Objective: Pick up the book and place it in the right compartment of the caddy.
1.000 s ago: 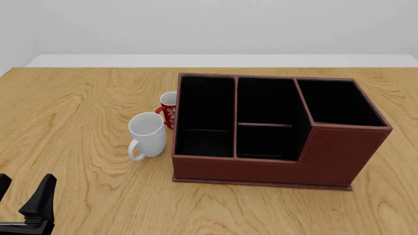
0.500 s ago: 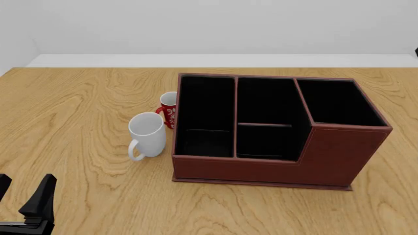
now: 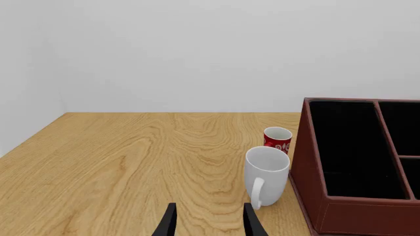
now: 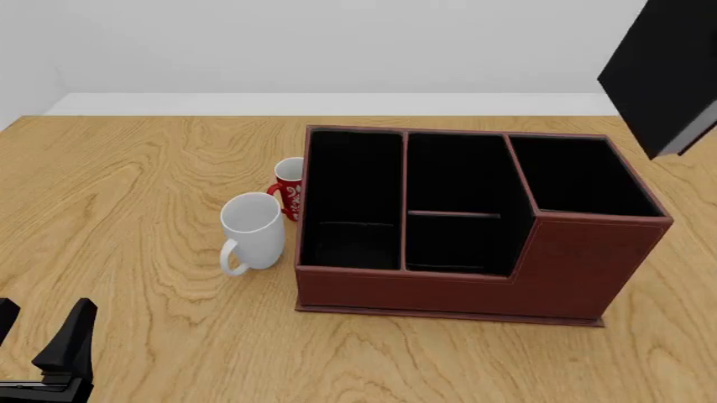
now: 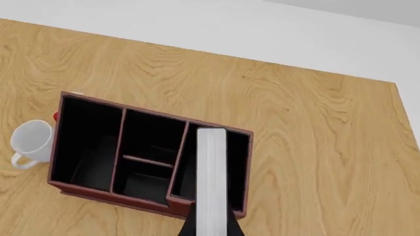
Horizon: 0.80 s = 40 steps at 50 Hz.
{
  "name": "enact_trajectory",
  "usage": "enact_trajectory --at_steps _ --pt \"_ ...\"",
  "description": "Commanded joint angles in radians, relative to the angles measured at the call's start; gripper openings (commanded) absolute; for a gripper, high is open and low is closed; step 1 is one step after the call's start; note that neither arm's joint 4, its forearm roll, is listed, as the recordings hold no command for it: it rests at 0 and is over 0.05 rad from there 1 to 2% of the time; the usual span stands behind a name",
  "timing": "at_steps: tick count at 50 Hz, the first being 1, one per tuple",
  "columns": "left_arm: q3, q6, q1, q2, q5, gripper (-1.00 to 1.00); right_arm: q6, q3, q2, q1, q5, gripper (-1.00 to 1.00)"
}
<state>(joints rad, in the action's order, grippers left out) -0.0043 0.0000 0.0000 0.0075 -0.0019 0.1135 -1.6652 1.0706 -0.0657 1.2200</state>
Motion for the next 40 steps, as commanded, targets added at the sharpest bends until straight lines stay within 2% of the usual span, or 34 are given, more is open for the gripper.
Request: enact_trajectory --at_steps 1,6,9,11,12,14,15,16,20,21,23,24,30,32,34,39,40 --pt "0.000 0.000 0.000 0.000 0.000 1.00 -0.004 -0.020 0.087 -0.074 0.000 -1.00" --pt "0.000 0.000 0.000 0.000 0.000 1.00 0.016 -0.038 0.129 -0.079 0.000 -1.00" --pt "0.000 0.000 0.000 0.000 0.000 1.00 0.059 -0.035 0.158 -0.075 0.000 -1.00" --pt "0.000 0.000 0.000 0.000 0.000 1.00 0.042 -0.068 0.168 -0.075 0.000 -1.00" --pt "0.000 0.000 0.000 0.000 0.000 1.00 0.051 -0.036 0.182 -0.105 0.000 -1.00" --pt "0.000 0.000 0.000 0.000 0.000 1.00 0.069 -0.054 0.188 -0.080 0.000 -1.00" --pt "0.000 0.000 0.000 0.000 0.000 1.00 0.047 -0.059 0.197 -0.091 0.000 -1.00" --pt "0.000 0.000 0.000 0.000 0.000 1.00 0.097 -0.045 0.207 -0.069 0.000 -1.00" --pt "0.000 0.000 0.000 0.000 0.000 1.00 0.083 -0.076 0.239 -0.085 0.000 -1.00" --pt "0.000 0.000 0.000 0.000 0.000 1.00 0.110 -0.066 0.244 -0.072 0.000 -1.00" --pt "0.000 0.000 0.000 0.000 0.000 1.00 0.090 -0.053 0.251 -0.083 0.000 -1.00" --pt "0.000 0.000 0.000 0.000 0.000 1.00 0.112 -0.060 0.256 -0.073 0.000 -1.00" --pt "0.000 0.000 0.000 0.000 0.000 1.00 0.116 -0.058 0.272 -0.062 0.000 -1.00" --pt "0.000 0.000 0.000 0.000 0.000 1.00 0.073 -0.055 0.277 -0.072 0.000 -1.00" --pt "0.000 0.000 0.000 0.000 0.000 1.00 0.091 -0.073 0.280 -0.053 0.000 -1.00" --pt "0.000 0.000 0.000 0.000 0.000 1.00 0.076 -0.075 0.286 -0.061 0.000 -1.00" --pt "0.000 0.000 0.000 0.000 0.000 1.00 0.093 -0.067 0.288 -0.050 0.000 -1.00"
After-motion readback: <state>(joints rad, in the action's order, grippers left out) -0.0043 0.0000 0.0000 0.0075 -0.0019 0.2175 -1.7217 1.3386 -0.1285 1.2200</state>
